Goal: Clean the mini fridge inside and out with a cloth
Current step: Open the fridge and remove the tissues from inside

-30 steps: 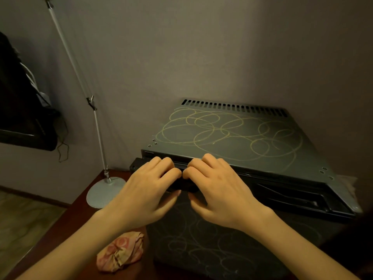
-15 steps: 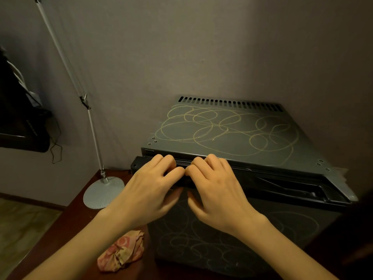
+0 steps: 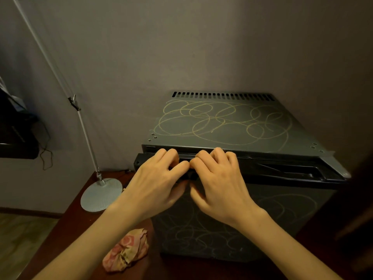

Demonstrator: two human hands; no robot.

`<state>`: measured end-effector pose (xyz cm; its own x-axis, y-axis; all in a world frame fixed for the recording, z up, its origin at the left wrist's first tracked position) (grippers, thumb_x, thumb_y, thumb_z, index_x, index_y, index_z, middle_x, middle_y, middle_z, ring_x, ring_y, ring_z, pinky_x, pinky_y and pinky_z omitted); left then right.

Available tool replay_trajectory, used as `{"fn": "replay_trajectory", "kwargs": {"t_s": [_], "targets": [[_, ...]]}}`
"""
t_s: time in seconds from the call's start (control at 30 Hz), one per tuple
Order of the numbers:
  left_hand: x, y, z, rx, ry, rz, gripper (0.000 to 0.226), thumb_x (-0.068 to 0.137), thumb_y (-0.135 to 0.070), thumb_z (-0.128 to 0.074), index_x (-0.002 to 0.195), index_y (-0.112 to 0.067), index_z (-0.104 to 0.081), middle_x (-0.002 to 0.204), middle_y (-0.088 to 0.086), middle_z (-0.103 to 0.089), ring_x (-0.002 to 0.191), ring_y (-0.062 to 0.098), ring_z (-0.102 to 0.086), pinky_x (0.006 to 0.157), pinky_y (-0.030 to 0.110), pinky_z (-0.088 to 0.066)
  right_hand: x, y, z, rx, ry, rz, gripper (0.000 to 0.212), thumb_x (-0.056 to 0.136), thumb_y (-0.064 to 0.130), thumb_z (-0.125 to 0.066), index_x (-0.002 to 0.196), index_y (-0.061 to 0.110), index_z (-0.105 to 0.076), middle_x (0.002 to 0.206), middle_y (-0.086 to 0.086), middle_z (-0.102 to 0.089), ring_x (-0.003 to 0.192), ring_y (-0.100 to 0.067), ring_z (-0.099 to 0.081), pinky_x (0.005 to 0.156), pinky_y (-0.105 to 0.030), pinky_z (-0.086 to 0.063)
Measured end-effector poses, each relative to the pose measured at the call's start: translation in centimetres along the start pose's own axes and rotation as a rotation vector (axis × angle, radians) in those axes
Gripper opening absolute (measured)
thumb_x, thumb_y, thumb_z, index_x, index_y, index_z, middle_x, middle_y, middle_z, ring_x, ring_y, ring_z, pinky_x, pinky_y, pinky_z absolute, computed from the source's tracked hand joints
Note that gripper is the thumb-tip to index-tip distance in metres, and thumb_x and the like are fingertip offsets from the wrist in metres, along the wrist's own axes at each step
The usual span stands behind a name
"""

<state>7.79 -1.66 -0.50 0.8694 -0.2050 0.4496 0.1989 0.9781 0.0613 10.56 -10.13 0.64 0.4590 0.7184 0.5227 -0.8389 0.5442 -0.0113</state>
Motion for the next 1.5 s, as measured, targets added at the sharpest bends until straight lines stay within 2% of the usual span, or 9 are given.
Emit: {"fn": "replay_trajectory", "kwargs": {"t_s": [0.27,0.43,0.67,0.83,1.0,1.1,1.33,1.5], "targets": [[0.0,-0.2,0.3,0.035,-0.03,-0.052,0.034,0.086,-0.035,-0.047,0.109,-0.015,-0.061,0.092,0.003,-0.054,0.075,0.014,-0.045,0.056,0.021,-0.037,-0.3,-0.2,0.0,-0.039,0.009,-0.046,0.032,0.076,0.037,-0.055,0.104,0.022,-0.055,0.102,0.005,-0.053,0.088,-0.017,-0.045,0.073,-0.035,-0.038],[0.0,-0.4,0.4,0.054,-0.058,-0.063,0.031,0.082,-0.03,-0.06,0.108,-0.013,-0.06,0.089,0.005,-0.054,0.072,0.016,-0.047,0.053,0.023,-0.038,-0.4,-0.1,0.1,-0.038,0.0,-0.054,0.031,0.077,0.038,-0.054,0.103,0.022,-0.055,0.101,0.005,-0.053,0.088,-0.017,-0.044,0.074,-0.035,-0.036],[-0.1,-0.2,0.2,0.042,-0.028,-0.045,0.034,0.085,-0.036,-0.049,0.108,-0.014,-0.06,0.092,0.004,-0.054,0.074,0.016,-0.047,0.053,0.027,-0.043,-0.5,-0.1,0.1,-0.031,-0.006,-0.043,0.033,0.077,0.039,-0.056,0.104,0.021,-0.055,0.102,0.004,-0.053,0.09,-0.018,-0.045,0.075,-0.036,-0.038],[-0.1,-0.2,0.3,0.019,-0.028,0.002,0.035,0.086,-0.037,-0.048,0.108,-0.013,-0.062,0.095,0.006,-0.055,0.078,0.019,-0.051,0.056,0.033,-0.049,-2.1,-2.4,1.5,-0.032,-0.037,-0.068,0.041,0.077,0.043,-0.055,0.113,0.023,-0.053,0.112,0.004,-0.052,0.098,-0.019,-0.046,0.078,-0.036,-0.038],[-0.1,-0.5,0.5,0.029,-0.028,0.029,0.038,0.086,-0.038,-0.045,0.109,-0.013,-0.062,0.098,0.006,-0.054,0.082,0.019,-0.05,0.059,0.033,-0.05,-5.8,-9.1,3.4,-0.048,-0.135,-0.264,0.039,0.072,0.043,-0.06,0.099,0.018,-0.046,0.096,0.002,-0.046,0.086,-0.018,-0.042,0.07,-0.03,-0.033],[-0.3,-0.5,0.6,0.022,-0.038,0.04,0.037,0.087,-0.038,-0.046,0.109,-0.013,-0.061,0.099,0.006,-0.053,0.083,0.018,-0.048,0.061,0.034,-0.049,-6.7,-9.8,3.6,-0.022,-0.172,-0.264,0.038,0.072,0.038,-0.066,0.094,0.016,-0.044,0.089,0.0,-0.042,0.079,-0.017,-0.038,0.066,-0.03,-0.033],[-0.3,-0.7,0.8,0.047,-0.042,0.046,0.036,0.088,-0.036,-0.047,0.11,-0.01,-0.061,0.1,0.008,-0.052,0.083,0.02,-0.047,0.061,0.035,-0.048,-6.9,-10.0,3.8,-0.002,-0.207,-0.239,0.04,0.069,0.032,-0.073,0.091,0.015,-0.043,0.086,0.002,-0.038,0.078,-0.015,-0.033,0.066,-0.029,-0.03],[-0.5,-0.8,0.8,0.05,-0.074,0.039,0.032,0.084,-0.024,-0.067,0.112,-0.008,-0.06,0.101,0.01,-0.054,0.084,0.022,-0.049,0.06,0.037,-0.049,-6.8,-10.1,3.8,0.033,-0.209,-0.218,0.04,0.07,0.031,-0.072,0.091,0.015,-0.043,0.086,0.002,-0.037,0.078,-0.016,-0.034,0.066,-0.029,-0.03]]}}
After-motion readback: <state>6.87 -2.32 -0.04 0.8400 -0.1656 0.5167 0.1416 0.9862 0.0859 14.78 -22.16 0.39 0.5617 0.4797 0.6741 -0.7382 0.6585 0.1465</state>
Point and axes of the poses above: each hand's wrist, its own x-axis towards the middle knuckle, its own z-axis out of the back of the hand, y = z × x, the point moved 9 cm from there along x, towards the middle knuckle
